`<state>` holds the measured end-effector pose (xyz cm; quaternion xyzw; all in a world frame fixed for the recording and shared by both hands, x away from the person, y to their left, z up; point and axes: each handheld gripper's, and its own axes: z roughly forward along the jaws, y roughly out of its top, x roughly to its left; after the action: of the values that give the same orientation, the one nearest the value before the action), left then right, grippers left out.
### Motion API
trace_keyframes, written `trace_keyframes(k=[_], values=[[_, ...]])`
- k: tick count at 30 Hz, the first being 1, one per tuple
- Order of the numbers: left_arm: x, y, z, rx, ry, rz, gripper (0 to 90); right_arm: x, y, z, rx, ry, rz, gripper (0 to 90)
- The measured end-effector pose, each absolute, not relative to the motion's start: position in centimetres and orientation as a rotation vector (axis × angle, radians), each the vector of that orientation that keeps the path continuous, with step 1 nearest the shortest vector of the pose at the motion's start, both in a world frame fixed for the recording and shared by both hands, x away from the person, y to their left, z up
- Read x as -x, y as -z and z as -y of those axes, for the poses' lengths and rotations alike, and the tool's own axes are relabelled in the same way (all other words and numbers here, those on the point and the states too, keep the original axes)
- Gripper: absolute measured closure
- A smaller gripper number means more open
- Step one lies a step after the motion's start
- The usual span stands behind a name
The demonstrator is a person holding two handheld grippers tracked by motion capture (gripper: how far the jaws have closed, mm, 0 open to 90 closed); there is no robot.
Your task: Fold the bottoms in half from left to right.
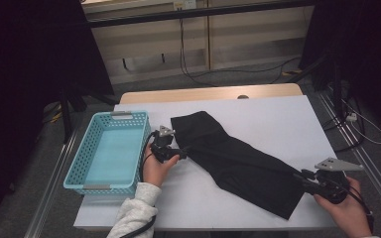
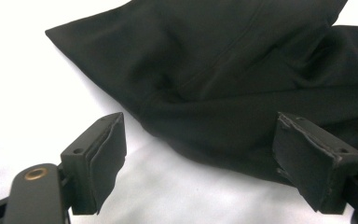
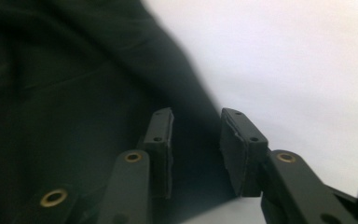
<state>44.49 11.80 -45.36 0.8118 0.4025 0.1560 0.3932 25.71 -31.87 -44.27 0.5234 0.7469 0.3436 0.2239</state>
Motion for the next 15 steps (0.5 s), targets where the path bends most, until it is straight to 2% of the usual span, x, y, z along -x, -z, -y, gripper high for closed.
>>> trace_keyframes(k=[7, 11, 14, 15], values=[[-44.3, 45.2, -11.8, -2.07, -0.388, -1.01, 16.6, -25.6, 44.9, 29.3, -1.392, -0.966, -2.16, 47.9], [-44.3, 45.2, -11.7, -2.076, -0.379, -1.005, 16.5, -25.5, 45.3, 28.5, -1.389, -0.955, -2.173, 30.0], [-44.3, 45.3, -11.7, -2.078, -0.374, -1.004, 16.5, -25.5, 45.4, 28.4, -1.386, -0.965, -2.178, 28.4], [-44.2, 45.3, -11.7, -2.079, -0.373, -1.003, 16.3, -25.5, 45.4, 28.4, -1.404, -0.974, -2.167, 24.5]])
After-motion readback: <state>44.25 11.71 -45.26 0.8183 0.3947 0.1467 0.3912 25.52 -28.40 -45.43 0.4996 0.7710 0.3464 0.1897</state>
